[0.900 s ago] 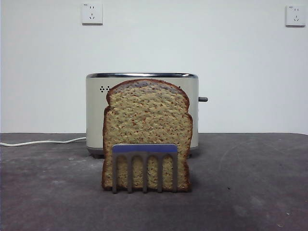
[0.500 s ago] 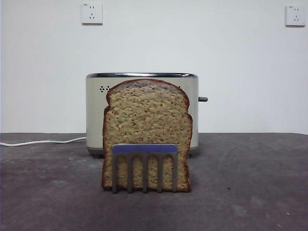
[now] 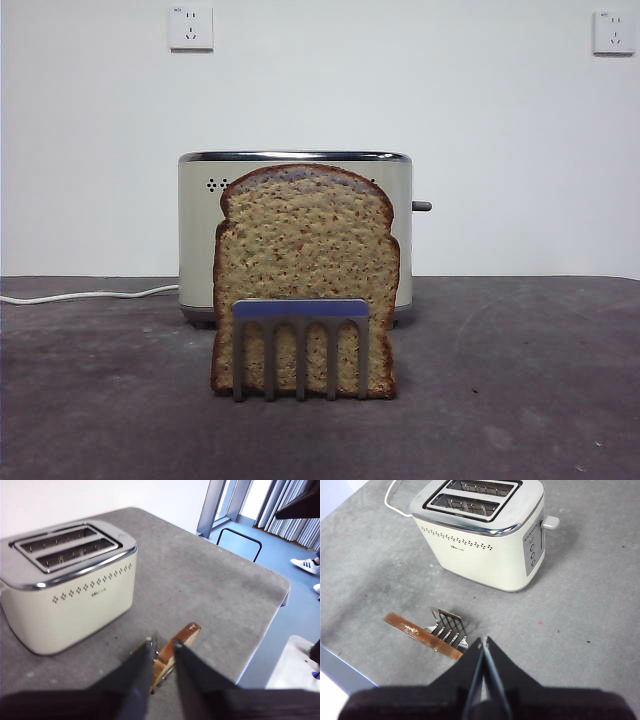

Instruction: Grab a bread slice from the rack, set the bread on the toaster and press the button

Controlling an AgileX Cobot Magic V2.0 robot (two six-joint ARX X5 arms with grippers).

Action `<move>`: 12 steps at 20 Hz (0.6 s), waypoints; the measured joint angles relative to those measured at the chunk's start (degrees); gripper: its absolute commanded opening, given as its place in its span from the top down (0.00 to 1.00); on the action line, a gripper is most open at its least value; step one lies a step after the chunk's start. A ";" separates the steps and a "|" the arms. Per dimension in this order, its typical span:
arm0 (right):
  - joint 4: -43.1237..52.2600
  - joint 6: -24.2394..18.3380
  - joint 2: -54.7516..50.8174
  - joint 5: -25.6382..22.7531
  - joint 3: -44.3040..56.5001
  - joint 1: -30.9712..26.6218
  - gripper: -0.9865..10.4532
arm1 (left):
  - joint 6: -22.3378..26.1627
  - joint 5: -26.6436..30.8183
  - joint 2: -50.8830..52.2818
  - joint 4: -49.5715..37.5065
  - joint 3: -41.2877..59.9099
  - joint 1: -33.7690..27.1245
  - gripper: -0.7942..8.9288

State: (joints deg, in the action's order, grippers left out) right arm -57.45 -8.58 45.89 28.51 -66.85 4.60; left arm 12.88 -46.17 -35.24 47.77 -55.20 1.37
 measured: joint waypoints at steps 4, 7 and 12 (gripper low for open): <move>0.00 -0.02 0.02 0.00 0.00 0.00 0.92 | 0.20 1.66 -0.55 -2.69 -0.22 3.52 0.27; 0.00 -0.04 0.48 0.00 0.00 0.00 0.92 | 1.68 1.95 -3.74 -2.82 -1.90 8.07 0.27; 0.00 -0.04 1.31 0.00 0.00 0.00 0.92 | 7.15 10.64 -13.60 0.20 -10.71 18.32 0.27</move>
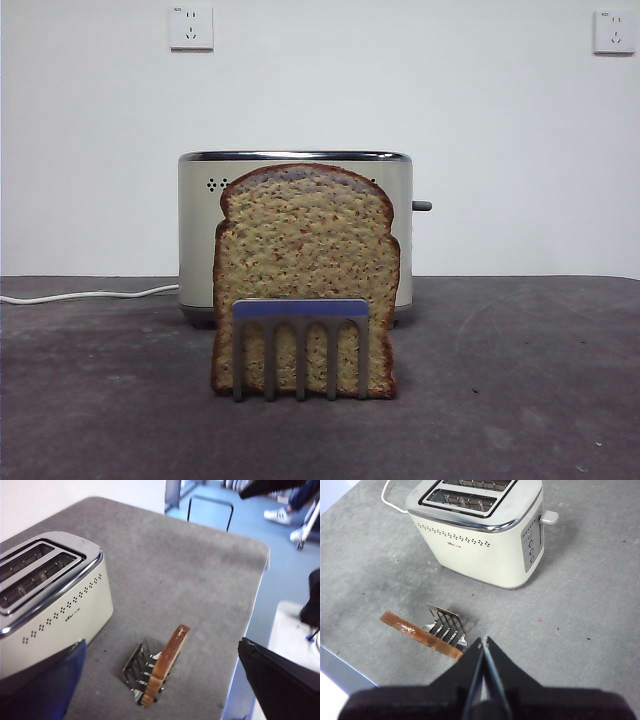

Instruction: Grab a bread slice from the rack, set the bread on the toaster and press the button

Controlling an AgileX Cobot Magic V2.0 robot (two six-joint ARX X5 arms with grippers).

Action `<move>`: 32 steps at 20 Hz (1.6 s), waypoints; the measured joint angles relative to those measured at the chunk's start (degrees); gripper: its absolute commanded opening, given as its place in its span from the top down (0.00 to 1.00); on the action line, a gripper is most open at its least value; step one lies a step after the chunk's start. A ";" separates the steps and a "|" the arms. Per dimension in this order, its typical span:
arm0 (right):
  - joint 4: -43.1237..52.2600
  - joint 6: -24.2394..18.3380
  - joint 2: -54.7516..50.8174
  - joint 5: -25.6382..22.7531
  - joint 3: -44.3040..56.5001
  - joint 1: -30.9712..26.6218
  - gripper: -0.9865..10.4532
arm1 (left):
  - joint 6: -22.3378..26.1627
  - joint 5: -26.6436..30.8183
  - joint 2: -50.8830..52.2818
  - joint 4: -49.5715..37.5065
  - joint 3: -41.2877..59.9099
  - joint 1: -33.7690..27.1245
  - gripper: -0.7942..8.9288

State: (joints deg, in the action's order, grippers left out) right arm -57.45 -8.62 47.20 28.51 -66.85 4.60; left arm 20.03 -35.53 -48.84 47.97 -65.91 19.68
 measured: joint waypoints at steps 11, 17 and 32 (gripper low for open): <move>0.00 0.00 1.77 0.00 0.00 0.00 0.92 | 11.28 20.37 -25.05 3.41 -10.67 22.40 0.27; 0.00 0.00 1.88 0.00 0.00 0.00 0.92 | 16.37 26.43 -36.35 3.23 -10.67 27.63 0.27; 0.00 0.00 1.90 0.00 0.00 0.00 0.92 | 17.51 27.91 -43.19 2.51 -10.67 27.65 0.93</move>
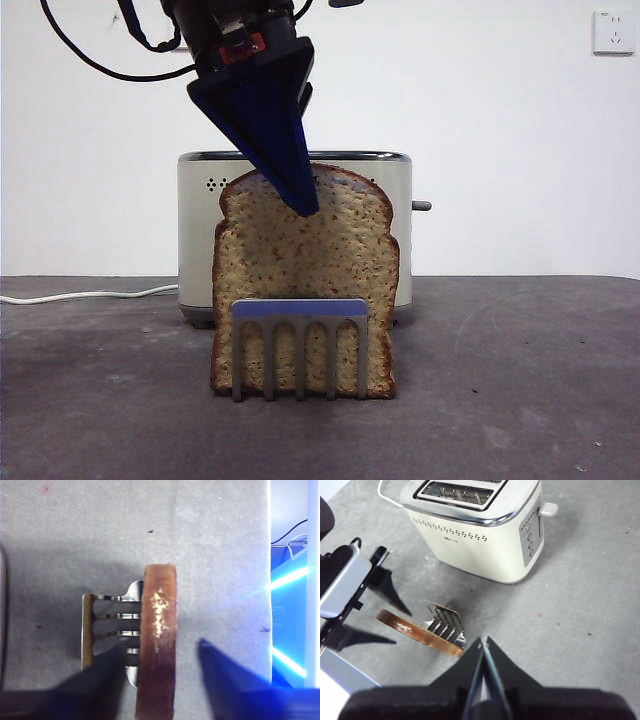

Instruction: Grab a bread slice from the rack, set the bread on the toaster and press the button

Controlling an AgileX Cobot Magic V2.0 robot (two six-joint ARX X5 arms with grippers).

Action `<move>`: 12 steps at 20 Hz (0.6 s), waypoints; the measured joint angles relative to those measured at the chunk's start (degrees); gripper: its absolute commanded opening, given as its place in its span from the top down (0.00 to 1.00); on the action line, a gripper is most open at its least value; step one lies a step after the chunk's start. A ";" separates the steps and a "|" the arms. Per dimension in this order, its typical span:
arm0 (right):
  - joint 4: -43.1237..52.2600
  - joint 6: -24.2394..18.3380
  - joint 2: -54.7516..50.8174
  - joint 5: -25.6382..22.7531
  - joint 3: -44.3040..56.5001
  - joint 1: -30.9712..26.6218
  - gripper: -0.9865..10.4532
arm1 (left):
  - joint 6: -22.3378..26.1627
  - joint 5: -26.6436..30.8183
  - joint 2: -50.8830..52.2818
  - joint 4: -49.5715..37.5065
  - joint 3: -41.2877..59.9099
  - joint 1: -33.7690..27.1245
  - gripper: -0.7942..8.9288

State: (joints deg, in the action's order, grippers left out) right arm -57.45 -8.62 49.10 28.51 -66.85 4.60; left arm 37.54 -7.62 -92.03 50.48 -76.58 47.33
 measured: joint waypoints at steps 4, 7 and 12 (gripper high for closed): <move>0.00 0.00 0.02 0.00 0.00 0.00 0.92 | -0.02 0.02 0.00 -0.02 0.00 0.00 0.93; 0.00 0.00 0.02 0.00 0.00 0.00 0.92 | -0.02 0.02 0.00 0.02 -0.02 0.00 0.93; 0.00 0.00 0.02 0.00 0.00 0.00 0.92 | -0.02 0.20 0.00 3.72 -4.52 0.00 0.93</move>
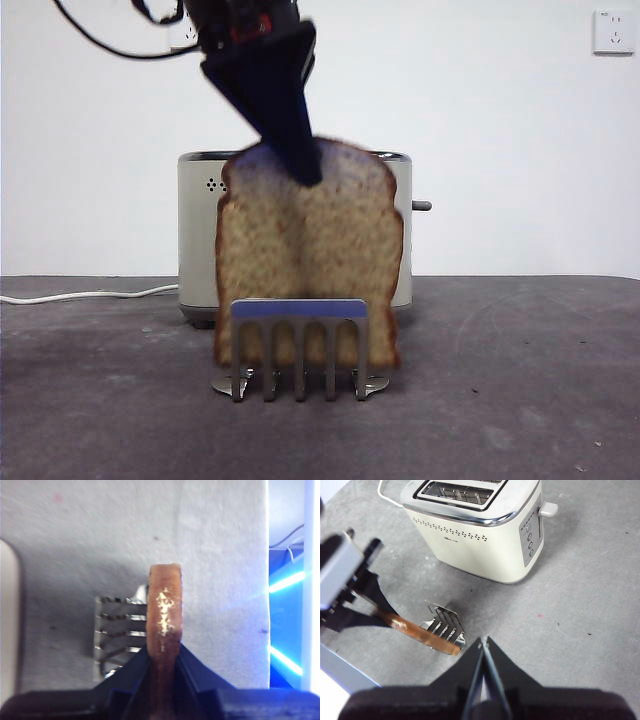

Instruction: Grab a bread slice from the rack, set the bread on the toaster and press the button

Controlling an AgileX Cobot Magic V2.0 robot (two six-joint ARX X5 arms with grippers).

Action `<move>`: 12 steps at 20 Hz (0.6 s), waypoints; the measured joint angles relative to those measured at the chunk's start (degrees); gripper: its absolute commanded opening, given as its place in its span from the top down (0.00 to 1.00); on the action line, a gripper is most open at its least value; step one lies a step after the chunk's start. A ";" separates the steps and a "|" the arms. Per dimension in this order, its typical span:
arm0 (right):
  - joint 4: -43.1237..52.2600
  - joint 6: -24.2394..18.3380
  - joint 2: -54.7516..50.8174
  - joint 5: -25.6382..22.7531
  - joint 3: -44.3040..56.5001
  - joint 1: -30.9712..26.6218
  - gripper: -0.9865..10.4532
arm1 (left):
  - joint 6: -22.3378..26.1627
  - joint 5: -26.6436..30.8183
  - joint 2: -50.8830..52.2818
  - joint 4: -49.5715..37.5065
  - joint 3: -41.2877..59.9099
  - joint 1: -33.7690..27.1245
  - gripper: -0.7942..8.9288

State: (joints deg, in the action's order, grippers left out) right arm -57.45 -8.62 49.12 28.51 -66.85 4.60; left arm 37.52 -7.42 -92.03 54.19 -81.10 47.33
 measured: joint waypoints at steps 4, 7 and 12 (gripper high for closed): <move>0.00 0.00 0.00 0.00 0.00 0.00 0.92 | 0.00 1.20 0.79 3.28 -6.75 0.00 0.93; 0.00 0.00 0.00 0.00 0.00 0.00 0.92 | 0.15 7.06 1.33 6.21 -14.14 0.02 0.93; 0.00 0.00 0.00 0.00 0.00 0.00 0.92 | 3.17 12.68 1.42 6.71 -25.59 -1.33 0.93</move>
State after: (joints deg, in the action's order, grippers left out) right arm -57.45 -8.62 49.12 28.51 -66.85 4.60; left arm 40.69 5.26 -90.61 60.90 -106.69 46.00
